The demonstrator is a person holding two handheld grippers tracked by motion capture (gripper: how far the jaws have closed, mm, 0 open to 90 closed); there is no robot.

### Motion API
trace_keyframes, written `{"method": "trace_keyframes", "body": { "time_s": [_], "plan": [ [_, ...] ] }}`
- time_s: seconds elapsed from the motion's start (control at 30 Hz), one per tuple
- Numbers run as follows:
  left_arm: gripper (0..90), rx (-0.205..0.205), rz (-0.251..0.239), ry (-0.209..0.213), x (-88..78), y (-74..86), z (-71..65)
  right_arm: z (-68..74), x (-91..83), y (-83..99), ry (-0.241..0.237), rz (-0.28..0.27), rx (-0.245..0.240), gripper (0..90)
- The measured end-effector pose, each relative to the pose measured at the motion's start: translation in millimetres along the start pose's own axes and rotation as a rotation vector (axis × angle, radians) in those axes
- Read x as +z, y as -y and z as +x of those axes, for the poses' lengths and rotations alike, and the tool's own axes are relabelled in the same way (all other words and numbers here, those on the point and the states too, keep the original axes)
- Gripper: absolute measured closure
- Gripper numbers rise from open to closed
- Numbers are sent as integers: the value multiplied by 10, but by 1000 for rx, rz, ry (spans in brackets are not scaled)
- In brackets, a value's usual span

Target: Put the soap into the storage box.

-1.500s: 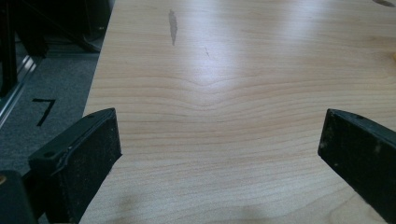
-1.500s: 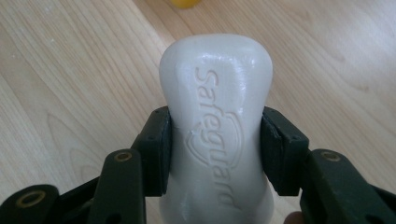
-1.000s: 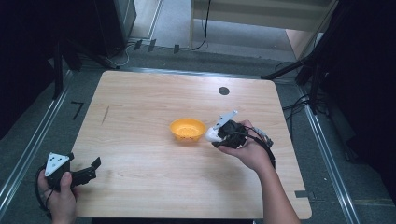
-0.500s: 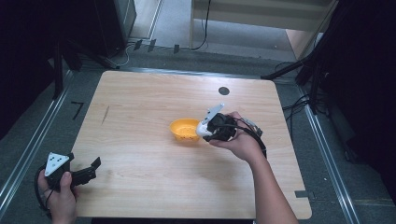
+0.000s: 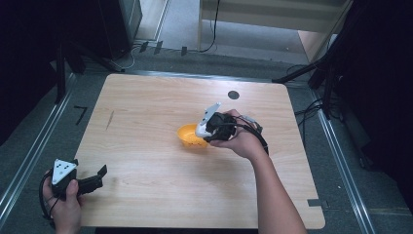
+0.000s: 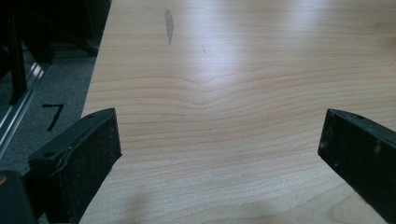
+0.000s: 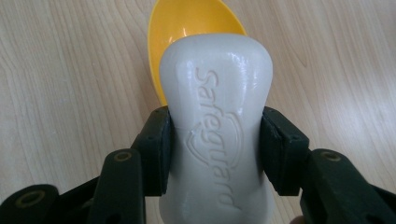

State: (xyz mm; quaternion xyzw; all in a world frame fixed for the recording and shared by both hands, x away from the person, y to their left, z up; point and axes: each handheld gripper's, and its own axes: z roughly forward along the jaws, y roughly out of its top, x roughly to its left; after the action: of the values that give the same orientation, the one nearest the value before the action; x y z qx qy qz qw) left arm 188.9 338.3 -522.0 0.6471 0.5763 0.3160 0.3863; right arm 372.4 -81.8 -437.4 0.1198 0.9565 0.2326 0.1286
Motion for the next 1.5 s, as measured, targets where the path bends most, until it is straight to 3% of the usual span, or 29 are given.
{"method": "trace_keyframes", "body": {
  "time_s": [0.4, 0.7, 0.83, 1.27, 1.4, 1.5],
  "plan": [
    [0, -9, -2, 7, 4, 0, 8, -27, 151, -184, -15, 12, -93, 512],
    [0, -12, -5, 9, 4, 0, 14, -79, 216, -259, -42, 19, -83, 512],
    [0, -14, -3, 9, 3, -1, 17, -91, 287, -312, -60, 39, -113, 512],
    [0, -18, 1, 16, 3, -2, 23, -137, 401, -316, -77, 64, -102, 511],
    [0, -18, 0, 16, 3, -2, 23, -151, 422, -303, -89, 86, -80, 503],
    [0, -18, 1, 17, 3, -2, 24, -158, 409, -301, -112, 69, -42, 432]
  ]
}}
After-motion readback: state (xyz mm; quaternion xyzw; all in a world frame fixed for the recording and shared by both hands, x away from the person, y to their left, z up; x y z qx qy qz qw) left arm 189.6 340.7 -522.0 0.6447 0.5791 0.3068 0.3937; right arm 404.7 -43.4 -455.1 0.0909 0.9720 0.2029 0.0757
